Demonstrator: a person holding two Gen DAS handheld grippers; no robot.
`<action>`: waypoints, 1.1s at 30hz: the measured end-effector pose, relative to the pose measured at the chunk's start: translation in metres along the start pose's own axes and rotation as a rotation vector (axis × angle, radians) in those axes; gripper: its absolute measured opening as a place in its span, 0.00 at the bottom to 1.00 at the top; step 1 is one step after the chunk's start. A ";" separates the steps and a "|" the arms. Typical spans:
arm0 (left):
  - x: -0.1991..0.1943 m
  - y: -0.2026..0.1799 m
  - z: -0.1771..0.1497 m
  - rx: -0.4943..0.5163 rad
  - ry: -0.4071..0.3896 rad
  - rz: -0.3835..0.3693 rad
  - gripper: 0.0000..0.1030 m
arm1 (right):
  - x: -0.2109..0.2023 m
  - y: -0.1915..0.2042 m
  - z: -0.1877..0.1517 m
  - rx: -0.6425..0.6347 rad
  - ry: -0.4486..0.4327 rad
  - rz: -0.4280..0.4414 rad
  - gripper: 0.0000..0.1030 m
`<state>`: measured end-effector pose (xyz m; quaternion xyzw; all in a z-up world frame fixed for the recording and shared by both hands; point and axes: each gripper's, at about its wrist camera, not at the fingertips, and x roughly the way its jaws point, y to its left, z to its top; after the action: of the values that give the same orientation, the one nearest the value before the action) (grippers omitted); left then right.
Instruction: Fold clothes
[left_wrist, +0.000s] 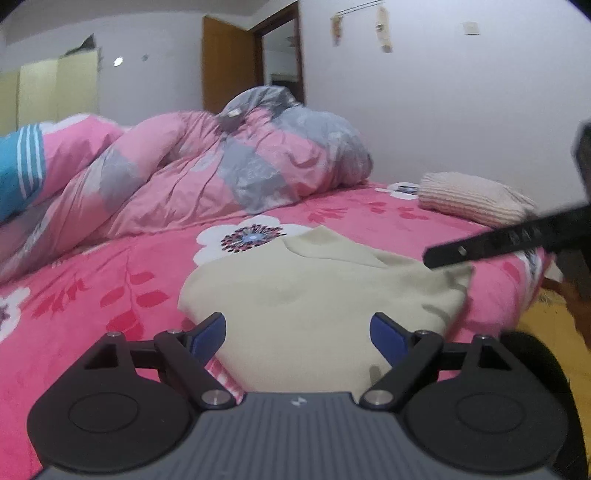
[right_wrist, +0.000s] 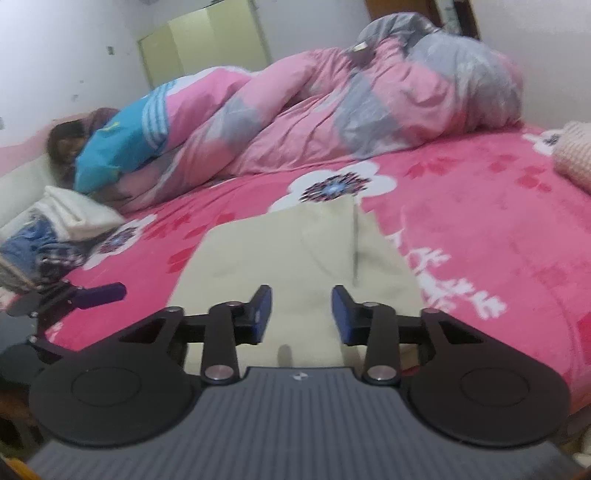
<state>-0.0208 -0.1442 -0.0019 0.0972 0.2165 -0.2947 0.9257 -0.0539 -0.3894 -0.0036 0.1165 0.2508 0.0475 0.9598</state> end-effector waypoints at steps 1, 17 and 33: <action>0.007 -0.002 0.002 -0.009 0.021 0.020 0.84 | 0.002 0.002 0.000 -0.009 -0.002 -0.022 0.49; 0.045 0.002 -0.008 -0.146 0.193 0.080 0.94 | 0.034 0.036 -0.024 -0.183 0.097 -0.188 0.82; 0.043 -0.004 -0.001 -0.105 0.185 0.095 0.95 | 0.006 0.024 -0.003 -0.060 -0.004 -0.166 0.99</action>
<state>0.0083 -0.1684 -0.0228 0.0853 0.3115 -0.2287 0.9184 -0.0505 -0.3645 -0.0027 0.0665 0.2560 -0.0250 0.9641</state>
